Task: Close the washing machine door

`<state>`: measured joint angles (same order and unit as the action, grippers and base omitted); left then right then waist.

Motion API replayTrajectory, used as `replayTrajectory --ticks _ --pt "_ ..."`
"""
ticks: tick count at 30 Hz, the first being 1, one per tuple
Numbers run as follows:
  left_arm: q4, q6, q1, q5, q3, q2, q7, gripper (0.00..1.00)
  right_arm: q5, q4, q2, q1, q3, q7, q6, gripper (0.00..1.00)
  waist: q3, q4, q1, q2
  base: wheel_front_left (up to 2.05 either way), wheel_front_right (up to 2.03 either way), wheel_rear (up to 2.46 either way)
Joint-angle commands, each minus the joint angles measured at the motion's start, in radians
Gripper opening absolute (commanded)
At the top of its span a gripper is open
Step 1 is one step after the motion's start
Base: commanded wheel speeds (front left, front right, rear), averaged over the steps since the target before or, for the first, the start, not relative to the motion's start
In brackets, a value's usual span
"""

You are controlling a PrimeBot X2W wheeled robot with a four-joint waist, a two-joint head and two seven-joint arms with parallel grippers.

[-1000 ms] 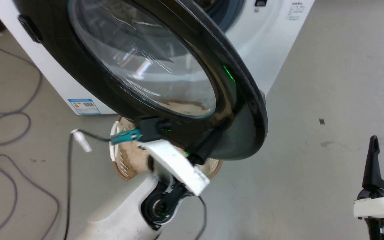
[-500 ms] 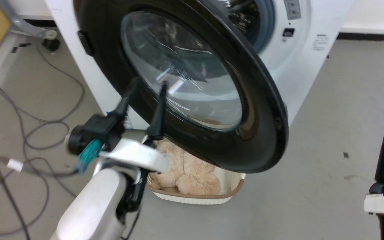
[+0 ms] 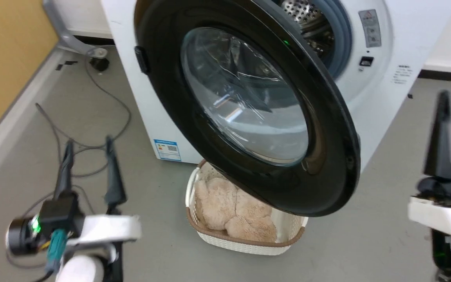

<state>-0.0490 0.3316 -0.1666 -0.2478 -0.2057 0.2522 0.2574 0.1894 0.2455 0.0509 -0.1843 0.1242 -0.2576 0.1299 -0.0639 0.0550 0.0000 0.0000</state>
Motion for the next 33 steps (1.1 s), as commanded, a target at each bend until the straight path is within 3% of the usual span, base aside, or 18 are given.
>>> replayTrajectory --ticks 1,9,10,12,20,24,33 --pt "-0.006 0.0 0.032 0.008 0.019 -0.006 0.004 1.0 0.0 0.014 0.006 -0.019 -0.021 -0.004 0.001 1.0 0.007 0.01 0.0 0.0 0.0 0.0 0.0" --pt "-0.002 -0.059 0.158 0.034 0.107 -0.052 0.004 1.0 0.072 0.067 0.125 -0.045 -0.235 -0.004 0.001 1.0 0.018 0.043 0.0 0.0 0.0 0.0 0.0" --pt "-0.001 -0.066 0.165 0.039 0.113 -0.059 0.004 1.0 0.076 0.069 0.147 -0.047 -0.268 -0.004 0.001 0.58 0.018 0.045 0.0 0.0 0.0 0.0 0.0" --pt "0.004 -0.079 0.176 0.048 0.124 -0.074 0.004 1.0 0.087 0.063 0.192 -0.05 -0.337 -0.004 0.001 0.0 0.018 0.05 0.0 0.0 0.0 0.0 0.0" --pt "0.016 -0.127 0.185 0.085 0.162 -0.122 0.004 1.0 0.076 -0.055 0.34 -0.054 -0.564 -0.004 0.001 0.0 0.014 0.053 0.0 0.0 0.0 0.0 0.0" --pt "0.017 -0.144 0.181 0.103 0.174 -0.141 0.004 1.0 0.053 -0.153 0.381 -0.052 -0.637 -0.004 0.001 0.0 0.005 0.049 0.0 0.0 0.0 0.0 0.0" --pt "0.016 -0.173 0.167 0.142 0.185 -0.168 0.004 1.0 0.067 -0.305 0.397 -0.045 -0.59 -0.004 0.001 0.0 -0.033 0.037 0.0 0.0 0.0 0.0 0.0"
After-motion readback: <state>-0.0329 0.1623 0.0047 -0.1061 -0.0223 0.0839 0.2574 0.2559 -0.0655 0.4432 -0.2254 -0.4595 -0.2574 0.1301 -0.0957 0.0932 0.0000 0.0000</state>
